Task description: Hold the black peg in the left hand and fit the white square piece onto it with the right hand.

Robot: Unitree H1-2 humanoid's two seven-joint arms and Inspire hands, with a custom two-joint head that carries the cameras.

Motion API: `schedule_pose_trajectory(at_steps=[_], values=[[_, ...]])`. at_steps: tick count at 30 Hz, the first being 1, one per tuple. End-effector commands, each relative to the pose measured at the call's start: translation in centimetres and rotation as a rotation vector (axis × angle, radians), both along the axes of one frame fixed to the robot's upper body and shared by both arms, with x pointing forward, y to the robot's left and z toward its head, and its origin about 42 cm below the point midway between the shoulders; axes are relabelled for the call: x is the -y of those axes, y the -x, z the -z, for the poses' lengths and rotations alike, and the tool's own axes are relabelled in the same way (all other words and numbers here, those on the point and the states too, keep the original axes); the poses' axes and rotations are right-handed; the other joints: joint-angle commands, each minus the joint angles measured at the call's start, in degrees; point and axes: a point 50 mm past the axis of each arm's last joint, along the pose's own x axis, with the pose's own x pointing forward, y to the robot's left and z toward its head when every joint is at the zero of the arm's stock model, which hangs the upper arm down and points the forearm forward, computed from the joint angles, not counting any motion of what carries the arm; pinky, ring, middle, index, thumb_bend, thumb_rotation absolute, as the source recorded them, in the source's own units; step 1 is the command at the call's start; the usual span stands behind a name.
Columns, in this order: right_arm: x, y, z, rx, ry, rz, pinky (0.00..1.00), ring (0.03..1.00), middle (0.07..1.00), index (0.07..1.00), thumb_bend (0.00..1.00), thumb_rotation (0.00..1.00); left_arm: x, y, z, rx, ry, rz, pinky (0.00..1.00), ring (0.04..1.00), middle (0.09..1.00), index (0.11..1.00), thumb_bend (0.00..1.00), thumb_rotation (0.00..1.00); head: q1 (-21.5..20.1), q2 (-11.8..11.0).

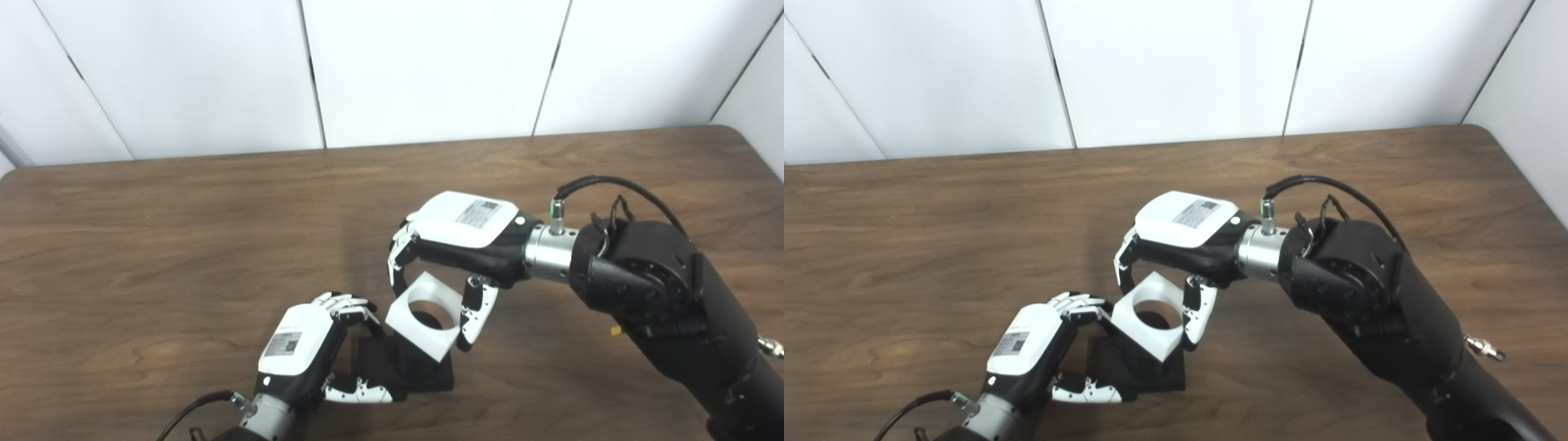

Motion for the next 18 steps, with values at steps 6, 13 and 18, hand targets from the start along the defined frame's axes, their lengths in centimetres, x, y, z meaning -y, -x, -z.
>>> schedule_pose_trajectory(at_steps=[6, 13, 18], values=[[-0.69, 0.22, -1.09, 0.048, -0.023, -0.029, 0.9, 0.839, 0.733, 0.483, 0.52, 0.13, -0.31, 0.71, 1.21, -0.069, -0.071, -0.001, 0.9, 0.836, 0.775, 0.489, 0.51, 0.06, 0.1, 0.1], [-0.76, 0.35, -0.74, 0.038, -0.013, -0.039, 0.92, 0.847, 0.731, 0.483, 0.52, 0.13, -0.22, 0.71, 1.11, -0.065, -0.069, -0.002, 0.9, 0.832, 0.772, 0.488, 0.51, 0.06, 0.3, 0.2], [-0.9, 0.49, -0.41, 0.025, -0.011, -0.041, 0.92, 0.85, 0.728, 0.482, 0.52, 0.13, -0.17, 0.69, 1.16, -0.064, -0.067, -0.002, 0.9, 0.831, 0.771, 0.488, 0.51, 0.06, 0.5, 0.3]])
